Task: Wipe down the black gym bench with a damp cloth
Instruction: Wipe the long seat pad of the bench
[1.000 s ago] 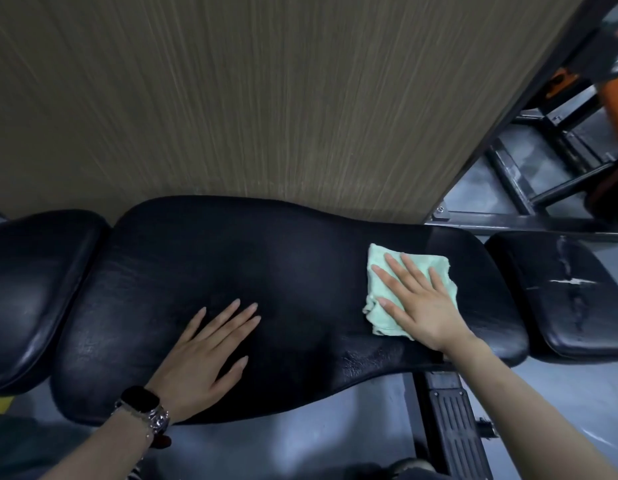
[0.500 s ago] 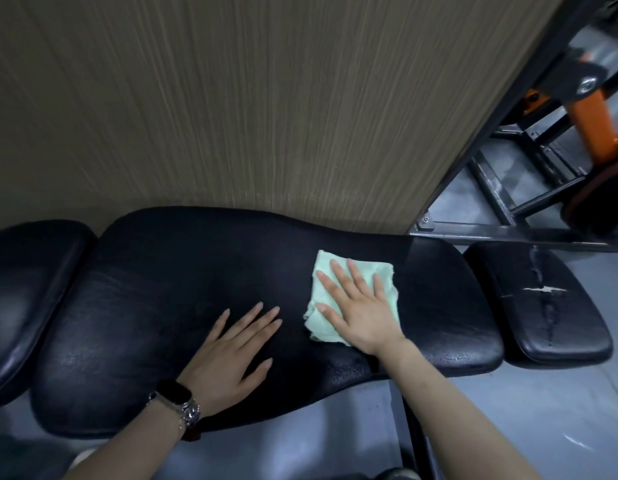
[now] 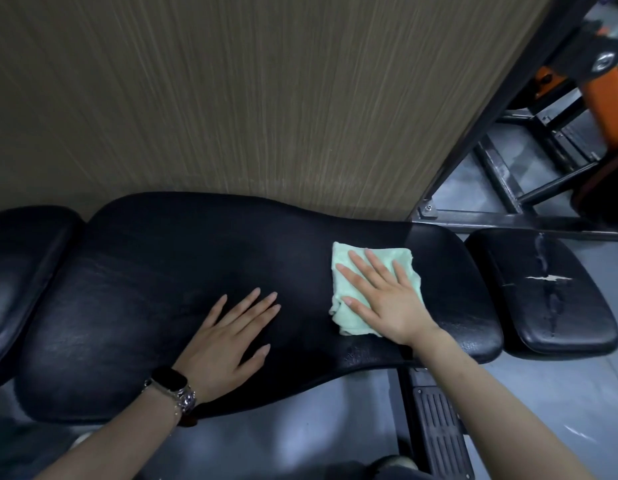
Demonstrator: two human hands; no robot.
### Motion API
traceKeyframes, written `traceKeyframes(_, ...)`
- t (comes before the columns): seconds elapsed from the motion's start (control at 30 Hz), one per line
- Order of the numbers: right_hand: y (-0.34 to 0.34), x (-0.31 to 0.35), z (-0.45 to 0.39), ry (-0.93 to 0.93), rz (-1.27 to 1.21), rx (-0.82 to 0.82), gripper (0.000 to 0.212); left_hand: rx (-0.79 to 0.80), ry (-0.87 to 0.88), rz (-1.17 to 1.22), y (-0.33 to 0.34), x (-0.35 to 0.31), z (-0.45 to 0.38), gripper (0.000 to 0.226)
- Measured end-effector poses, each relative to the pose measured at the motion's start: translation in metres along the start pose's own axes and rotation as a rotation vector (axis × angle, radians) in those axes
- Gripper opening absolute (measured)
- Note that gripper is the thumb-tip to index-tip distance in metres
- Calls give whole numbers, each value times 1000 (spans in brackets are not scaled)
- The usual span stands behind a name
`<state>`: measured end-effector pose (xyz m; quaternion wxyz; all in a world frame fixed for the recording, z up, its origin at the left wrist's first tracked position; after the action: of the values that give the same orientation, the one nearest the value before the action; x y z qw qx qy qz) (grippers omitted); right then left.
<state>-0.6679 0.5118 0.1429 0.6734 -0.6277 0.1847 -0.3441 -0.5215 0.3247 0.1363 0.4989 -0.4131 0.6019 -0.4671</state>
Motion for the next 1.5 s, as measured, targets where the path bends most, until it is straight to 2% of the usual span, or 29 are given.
traceKeyframes(0.33, -11, -82, 42, 107, -19, -43, 71, 20, -5, -1, 1, 0, 0, 58)
traceKeyframes(0.6, -16, -130, 80, 275, -75, -54, 64, 21, 19, 13, 3, -16, -22, 57)
traceKeyframes(0.83, -11, -119, 78, 301, -51, -20, 65, 27, 4, 59, 6, -23, -53, 60)
traceKeyframes(1.1, -10, -111, 84, 223, -23, -91, 69, 145, -10, 75, -3, 0, -92, 76)
traceKeyframes(1.5, 4, -69, 86, 257, 21, -184, 59, 85, 124, 81, 0, 18, -88, 64)
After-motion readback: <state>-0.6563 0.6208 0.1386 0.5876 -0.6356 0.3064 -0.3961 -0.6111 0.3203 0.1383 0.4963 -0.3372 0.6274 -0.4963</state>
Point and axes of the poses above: each hand's wrist, its own z-axis away from the middle knuckle, its own y-axis out of the palm, x = y × z, the point moved 8 cm from there along -z, towards the middle knuckle, and after that the axes turned 1 degree about -z, right-handed, at the moved point
